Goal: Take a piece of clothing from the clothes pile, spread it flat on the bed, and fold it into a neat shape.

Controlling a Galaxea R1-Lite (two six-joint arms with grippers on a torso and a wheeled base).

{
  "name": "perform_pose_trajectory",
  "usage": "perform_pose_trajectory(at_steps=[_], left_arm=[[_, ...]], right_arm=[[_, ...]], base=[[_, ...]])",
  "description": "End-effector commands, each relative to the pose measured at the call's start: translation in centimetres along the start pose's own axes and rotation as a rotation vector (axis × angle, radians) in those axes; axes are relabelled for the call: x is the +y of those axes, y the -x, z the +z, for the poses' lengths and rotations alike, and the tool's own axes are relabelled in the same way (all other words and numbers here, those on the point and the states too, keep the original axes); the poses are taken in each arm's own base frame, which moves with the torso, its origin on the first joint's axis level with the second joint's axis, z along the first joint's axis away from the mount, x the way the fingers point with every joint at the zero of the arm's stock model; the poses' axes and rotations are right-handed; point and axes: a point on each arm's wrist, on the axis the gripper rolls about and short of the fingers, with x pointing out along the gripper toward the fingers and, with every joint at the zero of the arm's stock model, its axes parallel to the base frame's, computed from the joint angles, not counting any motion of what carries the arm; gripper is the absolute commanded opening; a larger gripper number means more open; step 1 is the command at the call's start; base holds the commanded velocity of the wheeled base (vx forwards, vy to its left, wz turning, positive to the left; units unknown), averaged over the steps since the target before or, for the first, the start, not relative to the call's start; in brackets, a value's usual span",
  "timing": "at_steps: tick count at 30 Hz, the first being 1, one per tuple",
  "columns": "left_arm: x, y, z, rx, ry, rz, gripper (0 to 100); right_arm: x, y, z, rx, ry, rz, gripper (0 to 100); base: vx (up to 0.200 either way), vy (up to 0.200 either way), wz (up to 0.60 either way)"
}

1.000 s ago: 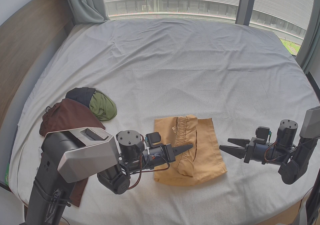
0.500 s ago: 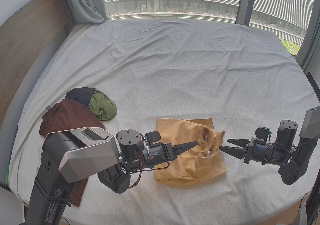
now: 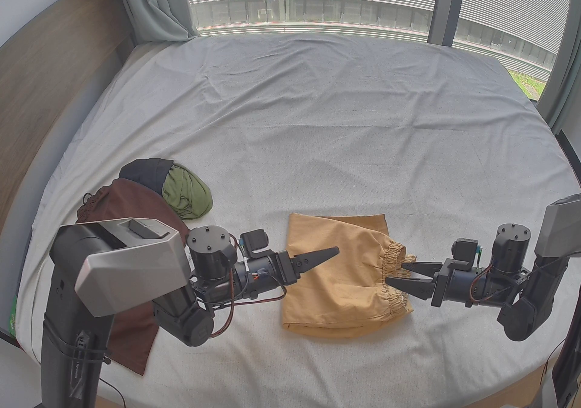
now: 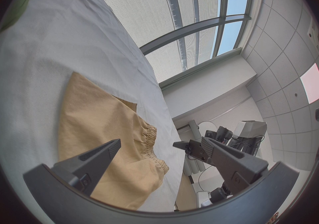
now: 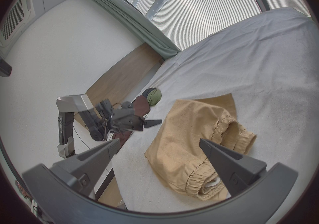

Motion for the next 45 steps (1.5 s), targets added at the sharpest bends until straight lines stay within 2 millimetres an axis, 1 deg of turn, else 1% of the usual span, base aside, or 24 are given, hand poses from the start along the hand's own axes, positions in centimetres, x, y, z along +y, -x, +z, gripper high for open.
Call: perform_pose_trajectory(at_steps=[1, 2, 3, 4, 9, 13, 14, 16, 17, 19, 23, 27, 30, 34, 39, 45], left_arm=[[-1.0, 1.6, 1.7, -0.033, -0.029, 0.008, 100], [-1.1, 2.6, 2.3, -0.045, -0.039, 0.023, 100], [-1.1, 2.7, 2.3, -0.045, -0.04, 0.025, 100], [-1.1, 3.6, 2.7, -0.054, -0.041, 0.042, 100], [-1.5, 6.8, 4.1, -0.074, -0.072, 0.076, 100], [-2.1, 9.4, 5.1, -0.068, -0.114, 0.072, 100], [-2.2, 9.5, 5.1, -0.068, -0.114, 0.072, 100], [-2.7, 11.2, 5.8, -0.082, -0.121, 0.076, 100], [-2.8, 11.4, 5.9, -0.083, -0.121, 0.077, 100], [-2.8, 12.4, 6.1, -0.085, -0.121, 0.083, 100], [-3.1, 14.2, 5.2, -0.041, -0.095, 0.081, 100], [-3.5, 14.8, 4.6, -0.012, -0.101, 0.07, 100], [-3.1, 15.7, 4.7, -0.019, -0.168, 0.094, 100], [-2.5, 16.8, 5.1, -0.034, -0.205, 0.117, 100], [-2.0, 17.2, 5.5, -0.049, -0.206, 0.133, 100], [-1.9, 17.3, 5.3, -0.046, -0.197, 0.137, 100]], right_arm=[[0.0, -1.1, -1.5, 0.049, -0.025, 0.0, 100], [0.0, -1.5, -2.0, 0.067, -0.034, -0.005, 100], [0.1, -1.5, -2.0, 0.067, -0.034, -0.005, 100], [0.0, -1.6, -2.3, 0.077, -0.039, -0.004, 100], [-0.1, -1.7, -2.8, 0.095, -0.053, -0.008, 100], [-0.2, -1.5, -3.5, 0.119, -0.069, -0.016, 100], [-0.2, -1.5, -3.5, 0.119, -0.069, -0.016, 100], [-0.2, -1.5, -4.0, 0.138, -0.076, -0.015, 100], [-0.1, -1.6, -4.0, 0.14, -0.076, -0.013, 100], [-0.1, -1.7, -4.3, 0.151, -0.081, -0.011, 100], [-0.4, -1.7, -4.8, 0.167, -0.083, -0.016, 100], [-0.4, -1.7, -4.9, 0.171, -0.075, -0.018, 100], [-0.6, -1.5, -5.8, 0.206, -0.075, -0.024, 100], [-1.3, -1.4, -6.9, 0.239, -0.043, -0.036, 100], [-1.4, -1.4, -7.1, 0.243, -0.04, -0.041, 100], [-2.0, -1.4, -7.5, 0.251, -0.053, -0.055, 100]], base=[[0.0, 0.0, 0.0], [0.0, 0.0, 0.0], [0.0, 0.0, 0.0], [0.0, 0.0, 0.0], [0.0, 0.0, 0.0], [0.0, 0.0, 0.0], [0.0, 0.0, 0.0], [0.0, 0.0, 0.0], [0.0, 0.0, 0.0], [0.0, 0.0, 0.0], [0.0, 0.0, 0.0], [0.0, 0.0, 0.0], [0.0, 0.0, 0.0], [0.0, 0.0, 0.0], [0.0, 0.0, 0.0], [0.0, 0.0, 0.0]])
